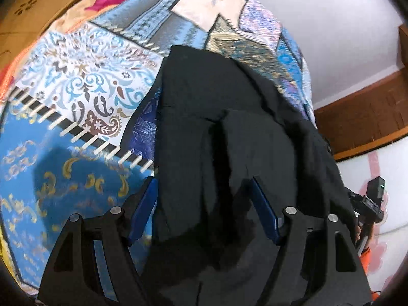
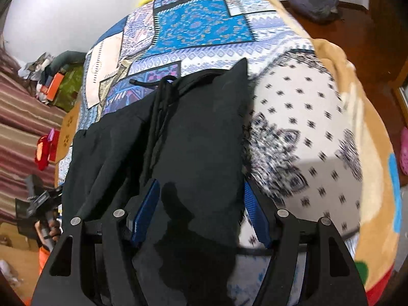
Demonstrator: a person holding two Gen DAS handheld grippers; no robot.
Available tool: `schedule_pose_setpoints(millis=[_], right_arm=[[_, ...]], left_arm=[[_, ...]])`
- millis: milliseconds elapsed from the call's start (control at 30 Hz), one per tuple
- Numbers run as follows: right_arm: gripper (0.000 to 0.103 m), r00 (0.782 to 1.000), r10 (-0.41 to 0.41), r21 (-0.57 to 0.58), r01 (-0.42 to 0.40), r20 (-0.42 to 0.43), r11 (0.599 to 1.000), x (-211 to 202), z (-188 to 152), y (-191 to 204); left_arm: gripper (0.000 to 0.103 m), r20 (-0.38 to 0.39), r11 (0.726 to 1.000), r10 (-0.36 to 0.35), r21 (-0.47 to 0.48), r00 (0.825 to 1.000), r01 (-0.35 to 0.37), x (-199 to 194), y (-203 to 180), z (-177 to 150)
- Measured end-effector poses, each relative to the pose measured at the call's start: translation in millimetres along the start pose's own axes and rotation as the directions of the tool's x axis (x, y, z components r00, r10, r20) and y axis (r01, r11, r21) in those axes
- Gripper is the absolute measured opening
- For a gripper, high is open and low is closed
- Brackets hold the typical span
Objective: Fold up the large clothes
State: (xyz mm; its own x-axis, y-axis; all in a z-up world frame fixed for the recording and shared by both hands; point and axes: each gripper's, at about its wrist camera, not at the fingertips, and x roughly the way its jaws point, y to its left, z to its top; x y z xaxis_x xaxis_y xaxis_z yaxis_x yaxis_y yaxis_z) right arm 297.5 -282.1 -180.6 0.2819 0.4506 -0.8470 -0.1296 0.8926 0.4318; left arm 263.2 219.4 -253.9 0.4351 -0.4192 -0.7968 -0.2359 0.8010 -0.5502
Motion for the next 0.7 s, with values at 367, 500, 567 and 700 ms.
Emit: schedule_pose_setpoints(millis=[367, 500, 567, 700], right_arm=[[0.017, 0.994, 0.077, 0.075, -0.071, -0.08, 0.995, 35.0, 26.3, -15.0], [0.007, 0.995, 0.087, 0.092, -0.083, -0.042, 0.992, 20.0, 24.0, -13.0], [0.006, 0.997, 0.076, 0.046, -0.076, -0.004, 0.996, 7.6, 26.1, -1.8], [0.005, 0.995, 0.074, -0.047, -0.071, 0.069, 0.996, -17.9, 34.9, 29.4]], left_arm=[[0.057, 0.028, 0.986, 0.106, 0.125, 0.994, -0.109, 28.8, -35.3, 11.0], [0.014, 0.088, 0.955, 0.214, 0.192, 0.973, -0.227, 15.5, -56.4, 14.2], [0.012, 0.115, 0.955, 0.209, 0.192, 0.971, -0.228, 0.1, -62.4, 20.8], [0.01, 0.166, 0.956, 0.16, 0.219, 0.973, -0.194, -25.1, -88.2, 43.5]])
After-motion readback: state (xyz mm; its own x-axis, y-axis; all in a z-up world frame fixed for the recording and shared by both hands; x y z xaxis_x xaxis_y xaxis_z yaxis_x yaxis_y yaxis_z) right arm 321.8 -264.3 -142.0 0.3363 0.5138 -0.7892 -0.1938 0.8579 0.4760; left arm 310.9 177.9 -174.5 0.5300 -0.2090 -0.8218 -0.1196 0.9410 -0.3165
